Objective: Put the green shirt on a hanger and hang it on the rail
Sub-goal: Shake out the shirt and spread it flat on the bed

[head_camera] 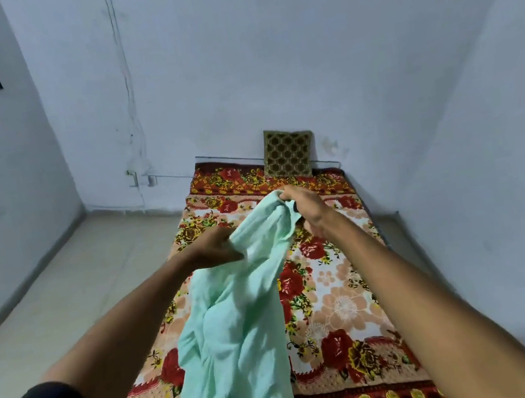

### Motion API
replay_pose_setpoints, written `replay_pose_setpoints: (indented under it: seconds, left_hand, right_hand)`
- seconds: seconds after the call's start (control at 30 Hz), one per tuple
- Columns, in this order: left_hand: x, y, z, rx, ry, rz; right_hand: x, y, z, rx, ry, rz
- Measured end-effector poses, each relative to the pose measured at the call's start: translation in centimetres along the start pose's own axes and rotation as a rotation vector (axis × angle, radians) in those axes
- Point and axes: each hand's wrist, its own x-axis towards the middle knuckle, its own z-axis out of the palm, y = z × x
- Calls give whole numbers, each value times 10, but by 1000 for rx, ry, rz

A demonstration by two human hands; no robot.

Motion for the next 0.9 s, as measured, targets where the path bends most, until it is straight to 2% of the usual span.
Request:
replay_pose_setpoints:
  seconds: [0.1, 0.17, 0.33, 0.4, 0.5, 0.57, 0.63, 0.8, 0.9]
  left_hand:
    - [-11, 13, -20, 49, 203, -35]
    - [-22, 28, -39, 142, 207, -39]
    - [-59, 83, -80, 416, 172, 37]
    - [-75, 108, -90, 516, 232, 44]
    - [-109, 150, -93, 595, 344, 52]
    - [-125, 170, -94, 500, 385, 45]
    - [-143, 189, -91, 283, 374, 56]
    - [-213, 239, -84, -97, 258, 312]
    - [-246, 257, -79, -154, 111, 310]
  right_hand:
    - [-24, -13, -25, -358, -66, -78]
    - [-38, -16, -36, -640, -18, -171]
    - [-79, -33, -49, -786, 234, -360]
    - [-93, -42, -51, -861, 297, -390]
    - [-129, -57, -54, -840, 329, -397]
    - [-150, -62, -57, -743, 242, -423]
    - [-171, -61, -64, -661, 117, -485]
    - [-225, -73, -86, -502, 16, -489]
    - [-248, -79, -95, -506, -96, -395]
